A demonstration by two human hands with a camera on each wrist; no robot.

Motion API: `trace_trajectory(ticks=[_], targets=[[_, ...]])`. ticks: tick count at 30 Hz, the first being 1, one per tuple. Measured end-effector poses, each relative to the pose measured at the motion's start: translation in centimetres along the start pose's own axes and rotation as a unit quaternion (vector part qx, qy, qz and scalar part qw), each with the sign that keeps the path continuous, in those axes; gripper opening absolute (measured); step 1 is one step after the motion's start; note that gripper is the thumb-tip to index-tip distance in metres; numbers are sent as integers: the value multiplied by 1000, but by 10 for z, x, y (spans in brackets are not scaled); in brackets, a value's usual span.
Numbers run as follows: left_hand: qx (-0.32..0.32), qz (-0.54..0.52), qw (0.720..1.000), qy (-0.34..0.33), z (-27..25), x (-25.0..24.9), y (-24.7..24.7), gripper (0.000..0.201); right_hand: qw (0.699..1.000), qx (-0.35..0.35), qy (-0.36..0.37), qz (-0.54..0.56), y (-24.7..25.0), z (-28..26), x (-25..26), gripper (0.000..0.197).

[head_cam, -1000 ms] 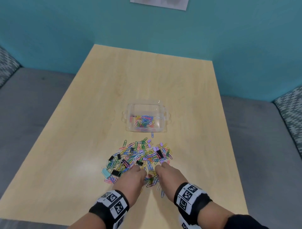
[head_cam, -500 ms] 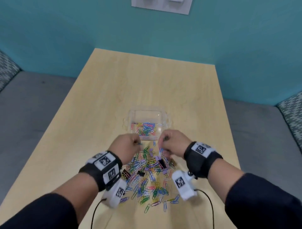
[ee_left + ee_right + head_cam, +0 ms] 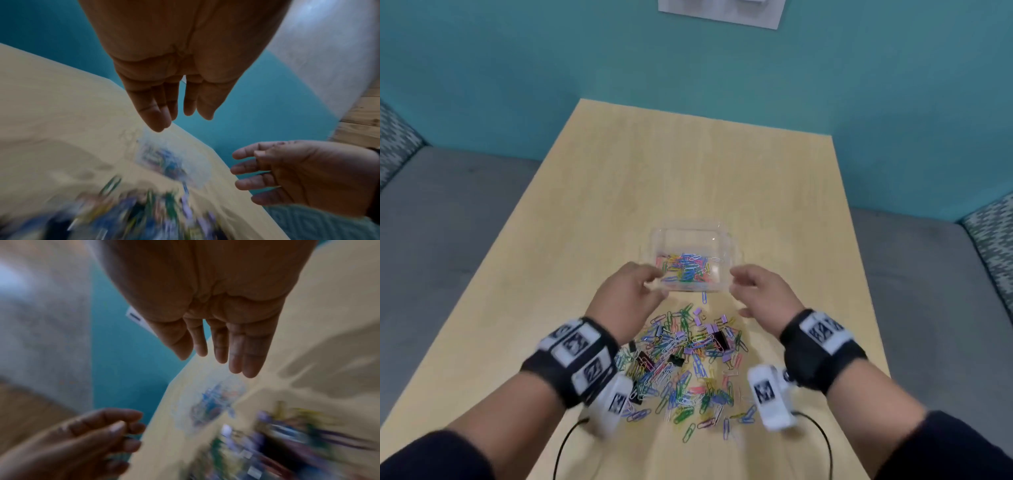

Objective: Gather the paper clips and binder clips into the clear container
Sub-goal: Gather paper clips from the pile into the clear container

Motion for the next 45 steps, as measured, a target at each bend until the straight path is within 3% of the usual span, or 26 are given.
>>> trace_trajectory(ticks=[3, 5, 8, 11, 18, 21, 27, 30, 34, 45], targets=[[75, 28, 997, -10, -66, 16, -2, 21, 977, 34, 81, -196, 9, -45, -52, 41], [146, 70, 987, -4, -110, 30, -13, 33, 951, 75, 109, -278, 8, -78, -88, 47], [210, 111, 971, 18, -159, 43, -28, 43, 934, 114, 94, -324, 0, -117, -129, 55], [202, 113, 973, 22, -181, 48, -46, 48, 936, 97, 93, -326, -12, -134, -149, 60], [143, 119, 982, -38, -158, 27, -82, 75, 934, 51, 162, -315, -49, -114, -123, 74], [136, 125, 982, -44, -137, 19, -91, 67, 921, 53, 184, -340, -66, -97, -107, 72], [128, 137, 981, -45, -121, 21, -97, 24, 908, 67, 194, -366, -85, -85, -89, 57], [141, 145, 977, -70, -120, 24, -98, 14, 896, 79, 211, -382, -87, -86, -91, 44], [154, 151, 973, -82, -121, 29, -98, 21, 882, 93, 234, -399, -83, -90, -88, 33], [157, 150, 973, -78, -128, 23, -87, 32, 864, 136, 235, -424, -69, -98, -78, 41]])
Point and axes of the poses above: each hand's wrist, its own z-axis towards the middle knuckle, its own y-axis out of the back of the hand, x = y × z, the point moved 1 cm from there along z, towards the middle knuckle, and after that the axes turned 10 degrees about -x, right-handed, at the moved point
